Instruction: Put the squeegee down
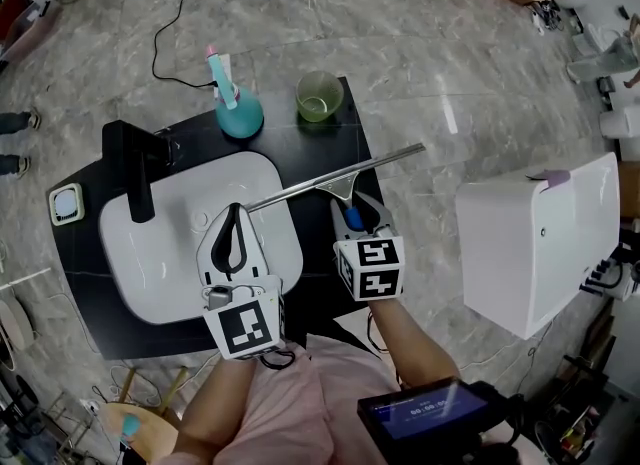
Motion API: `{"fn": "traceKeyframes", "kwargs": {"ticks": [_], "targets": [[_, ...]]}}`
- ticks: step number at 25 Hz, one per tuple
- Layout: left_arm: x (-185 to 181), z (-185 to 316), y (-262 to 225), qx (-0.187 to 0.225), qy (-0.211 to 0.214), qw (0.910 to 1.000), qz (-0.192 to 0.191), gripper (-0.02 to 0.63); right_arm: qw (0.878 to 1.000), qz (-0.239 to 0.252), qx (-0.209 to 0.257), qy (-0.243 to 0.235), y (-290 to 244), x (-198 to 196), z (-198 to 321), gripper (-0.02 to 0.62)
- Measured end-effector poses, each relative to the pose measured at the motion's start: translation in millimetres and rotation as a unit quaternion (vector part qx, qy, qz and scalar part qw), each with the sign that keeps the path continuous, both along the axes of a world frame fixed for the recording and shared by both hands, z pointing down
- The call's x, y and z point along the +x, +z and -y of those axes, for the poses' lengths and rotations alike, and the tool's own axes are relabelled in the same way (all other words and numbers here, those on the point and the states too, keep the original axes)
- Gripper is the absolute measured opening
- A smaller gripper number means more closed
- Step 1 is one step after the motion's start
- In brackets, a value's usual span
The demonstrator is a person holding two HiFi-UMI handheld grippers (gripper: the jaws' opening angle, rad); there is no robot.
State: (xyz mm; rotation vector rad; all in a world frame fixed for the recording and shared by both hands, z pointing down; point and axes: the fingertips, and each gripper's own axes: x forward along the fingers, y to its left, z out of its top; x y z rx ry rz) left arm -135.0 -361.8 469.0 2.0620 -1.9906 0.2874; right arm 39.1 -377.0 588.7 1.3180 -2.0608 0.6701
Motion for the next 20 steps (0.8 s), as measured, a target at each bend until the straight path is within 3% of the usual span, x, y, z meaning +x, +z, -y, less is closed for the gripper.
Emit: {"fn": "traceKeyframes", "kwargs": {"ticks": [16, 20], "targets": [[2.9, -6.6, -0.7, -0.001, -0.003, 1.0000, 0.001, 0.009, 1.000, 0.000, -0.025, -0.010, 13.5, -0.9, -3.7, 0.129], [3.8, -8.1, -6.9, 0.004, -0.003, 1.0000, 0.004, 0.009, 0.999, 0.009, -0.028, -0.016, 11.9, -1.9, -4.2, 0.188]]}}
